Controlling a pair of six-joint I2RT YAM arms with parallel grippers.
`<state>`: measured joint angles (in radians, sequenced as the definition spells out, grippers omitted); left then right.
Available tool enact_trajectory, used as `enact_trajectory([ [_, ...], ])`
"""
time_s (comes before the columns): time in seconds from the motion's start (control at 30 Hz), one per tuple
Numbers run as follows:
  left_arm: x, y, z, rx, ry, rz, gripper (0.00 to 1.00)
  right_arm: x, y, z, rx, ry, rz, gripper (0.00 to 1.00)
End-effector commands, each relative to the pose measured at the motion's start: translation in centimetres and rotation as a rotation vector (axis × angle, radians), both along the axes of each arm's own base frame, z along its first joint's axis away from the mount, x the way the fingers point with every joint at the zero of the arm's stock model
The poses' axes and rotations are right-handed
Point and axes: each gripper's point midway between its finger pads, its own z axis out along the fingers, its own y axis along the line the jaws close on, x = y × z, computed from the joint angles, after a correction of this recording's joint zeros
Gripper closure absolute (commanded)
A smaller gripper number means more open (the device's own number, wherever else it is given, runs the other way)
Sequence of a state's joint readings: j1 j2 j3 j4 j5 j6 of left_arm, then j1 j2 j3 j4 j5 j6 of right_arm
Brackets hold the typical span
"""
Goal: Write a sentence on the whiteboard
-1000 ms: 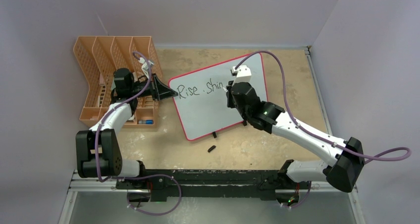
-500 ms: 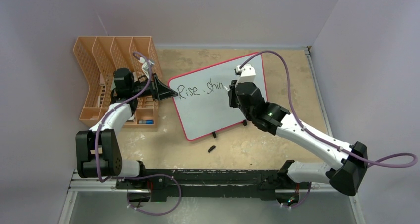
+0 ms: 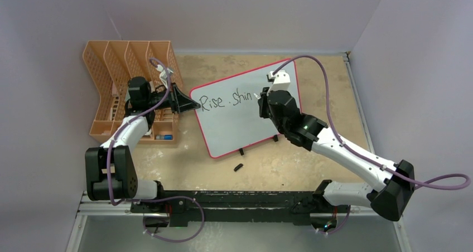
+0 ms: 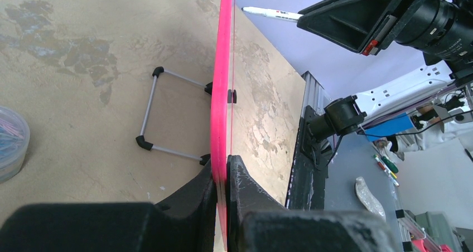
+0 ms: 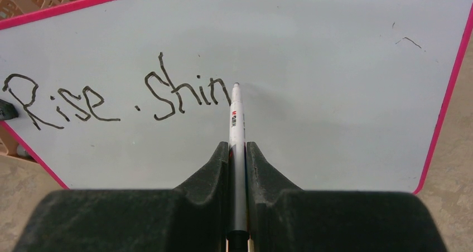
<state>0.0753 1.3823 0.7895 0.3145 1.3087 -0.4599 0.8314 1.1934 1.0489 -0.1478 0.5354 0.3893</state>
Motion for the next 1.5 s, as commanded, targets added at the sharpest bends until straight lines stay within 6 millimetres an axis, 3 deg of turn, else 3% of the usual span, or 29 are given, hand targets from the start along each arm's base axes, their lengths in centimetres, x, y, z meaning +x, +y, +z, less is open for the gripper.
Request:
enact_trajectory([
  [0.0, 0.5, -0.2, 1.0, 0.019, -0.07, 0.005, 1.0, 0.9, 0.5, 1.3, 0.031, -0.043, -0.002, 1.0],
  [0.53, 0.4, -0.3, 1.0, 0.018, -0.068, 0.003, 1.0, 1.0, 1.1, 0.4, 0.021, -0.02, 0.022, 1.0],
  [0.93, 0.4, -0.3, 1.1, 0.018, -0.069, 0.003, 1.0, 1.6, -0.3, -0.4, -0.002, -0.011, -0.023, 1.0],
  [1.47, 0.4, -0.2, 1.1, 0.019, -0.07, 0.003, 1.0, 2.0, -1.0, 0.8, 0.019, -0.043, -0.05, 1.0],
])
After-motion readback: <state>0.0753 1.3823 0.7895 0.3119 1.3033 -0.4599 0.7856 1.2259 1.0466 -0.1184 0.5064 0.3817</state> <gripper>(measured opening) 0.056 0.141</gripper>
